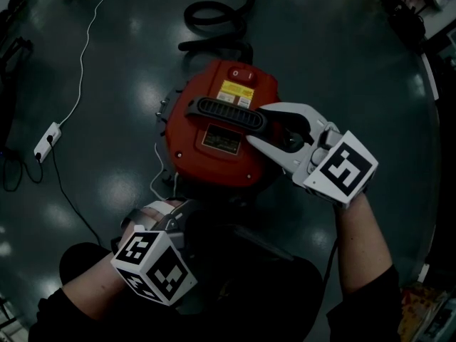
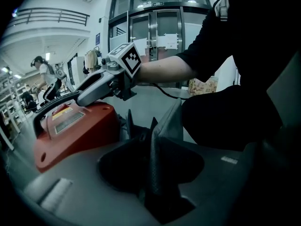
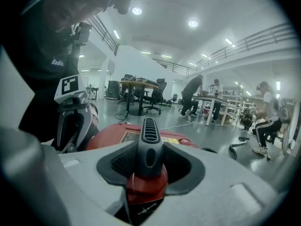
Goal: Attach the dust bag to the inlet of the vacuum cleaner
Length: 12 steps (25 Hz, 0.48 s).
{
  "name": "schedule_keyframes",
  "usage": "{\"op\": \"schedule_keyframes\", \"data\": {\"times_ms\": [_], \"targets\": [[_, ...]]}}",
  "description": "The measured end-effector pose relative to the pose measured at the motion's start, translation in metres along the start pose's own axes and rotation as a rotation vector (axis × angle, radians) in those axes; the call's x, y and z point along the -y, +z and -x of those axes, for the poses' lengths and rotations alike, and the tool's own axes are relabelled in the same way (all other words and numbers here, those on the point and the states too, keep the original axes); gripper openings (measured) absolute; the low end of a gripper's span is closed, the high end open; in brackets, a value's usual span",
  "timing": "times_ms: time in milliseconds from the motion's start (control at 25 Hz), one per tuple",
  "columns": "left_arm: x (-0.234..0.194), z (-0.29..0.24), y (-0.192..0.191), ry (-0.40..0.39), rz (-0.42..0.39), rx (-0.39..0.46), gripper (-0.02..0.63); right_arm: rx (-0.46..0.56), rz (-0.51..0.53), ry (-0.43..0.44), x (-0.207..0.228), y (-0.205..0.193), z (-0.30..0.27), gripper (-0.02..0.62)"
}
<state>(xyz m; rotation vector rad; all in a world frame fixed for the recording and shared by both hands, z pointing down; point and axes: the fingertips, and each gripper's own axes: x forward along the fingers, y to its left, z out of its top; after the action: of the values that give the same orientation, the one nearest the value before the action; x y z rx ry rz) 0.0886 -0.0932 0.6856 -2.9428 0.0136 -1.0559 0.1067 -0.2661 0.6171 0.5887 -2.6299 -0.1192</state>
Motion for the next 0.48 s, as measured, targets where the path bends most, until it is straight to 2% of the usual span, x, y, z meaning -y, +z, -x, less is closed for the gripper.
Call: {"op": "schedule_keyframes", "data": {"times_ms": [480], "targets": [[0.002, 0.019, 0.017, 0.001, 0.006, 0.055, 0.158, -0.009, 0.023, -0.020, 0.000, 0.000, 0.001, 0.160]]}}
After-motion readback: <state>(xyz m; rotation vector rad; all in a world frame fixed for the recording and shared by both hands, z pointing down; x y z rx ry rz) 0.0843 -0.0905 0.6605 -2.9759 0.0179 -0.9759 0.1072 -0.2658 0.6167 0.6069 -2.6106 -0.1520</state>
